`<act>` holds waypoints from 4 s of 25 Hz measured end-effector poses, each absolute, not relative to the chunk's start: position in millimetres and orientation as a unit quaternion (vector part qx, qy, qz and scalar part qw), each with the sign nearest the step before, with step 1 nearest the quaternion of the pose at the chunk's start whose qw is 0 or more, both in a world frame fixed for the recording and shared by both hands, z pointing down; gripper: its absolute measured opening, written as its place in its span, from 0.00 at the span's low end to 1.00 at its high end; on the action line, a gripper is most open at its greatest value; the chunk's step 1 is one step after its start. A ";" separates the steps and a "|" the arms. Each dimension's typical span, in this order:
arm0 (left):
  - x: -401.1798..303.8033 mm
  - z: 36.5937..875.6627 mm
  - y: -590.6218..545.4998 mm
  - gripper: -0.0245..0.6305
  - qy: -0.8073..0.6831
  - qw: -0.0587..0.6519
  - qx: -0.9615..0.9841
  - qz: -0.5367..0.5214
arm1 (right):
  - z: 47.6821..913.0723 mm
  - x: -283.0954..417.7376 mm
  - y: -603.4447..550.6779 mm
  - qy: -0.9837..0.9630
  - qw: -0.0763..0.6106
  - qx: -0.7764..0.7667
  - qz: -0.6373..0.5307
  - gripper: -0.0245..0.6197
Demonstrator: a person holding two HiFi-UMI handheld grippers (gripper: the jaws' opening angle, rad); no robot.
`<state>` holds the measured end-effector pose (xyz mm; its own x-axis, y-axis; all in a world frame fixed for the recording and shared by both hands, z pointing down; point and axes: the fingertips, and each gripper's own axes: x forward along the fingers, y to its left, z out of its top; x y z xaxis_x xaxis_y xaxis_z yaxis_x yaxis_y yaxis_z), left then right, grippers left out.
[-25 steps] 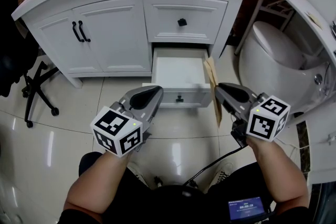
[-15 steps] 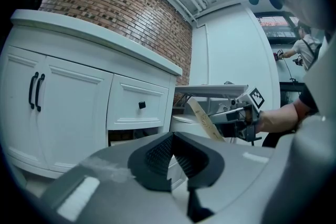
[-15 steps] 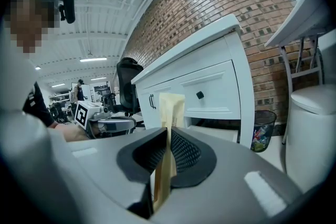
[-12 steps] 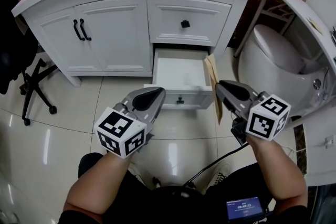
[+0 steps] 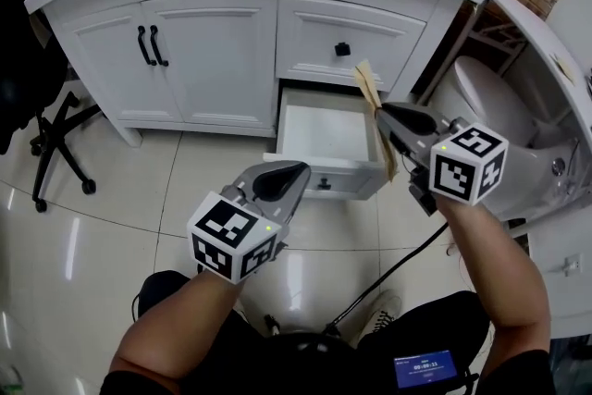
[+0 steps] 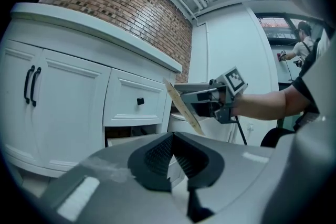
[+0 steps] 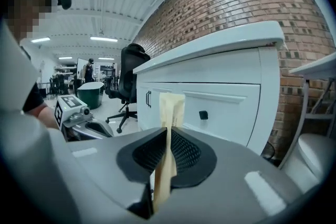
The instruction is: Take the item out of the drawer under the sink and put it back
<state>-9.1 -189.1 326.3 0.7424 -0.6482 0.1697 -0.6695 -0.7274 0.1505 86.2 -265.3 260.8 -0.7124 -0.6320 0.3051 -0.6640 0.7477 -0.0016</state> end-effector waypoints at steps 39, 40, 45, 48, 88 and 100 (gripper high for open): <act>-19.6 333.2 -210.2 0.05 -0.354 0.138 0.924 0.041 | 493.1 31.9 -396.1 -0.815 0.530 0.229 0.047 0.15; -19.7 333.7 -210.0 0.05 -0.354 0.139 0.924 0.042 | 492.0 32.2 -396.2 -0.816 0.528 0.230 0.048 0.15; -19.9 334.7 -209.2 0.05 -0.355 0.138 0.924 0.047 | 483.8 36.2 -395.4 -0.820 0.518 0.239 0.049 0.15; -18.9 334.2 -208.4 0.05 -0.355 0.135 0.924 0.048 | 475.7 37.6 -394.6 -0.823 0.510 0.248 0.043 0.15; -21.4 308.8 -181.8 0.05 -0.367 0.096 0.925 0.027 | 286.3 105.4 -192.2 -0.915 0.109 0.375 0.099 0.05; -22.8 316.1 -184.9 0.05 -0.372 0.102 0.922 0.039 | 312.6 118.9 -194.2 -0.907 0.102 0.393 0.111 0.05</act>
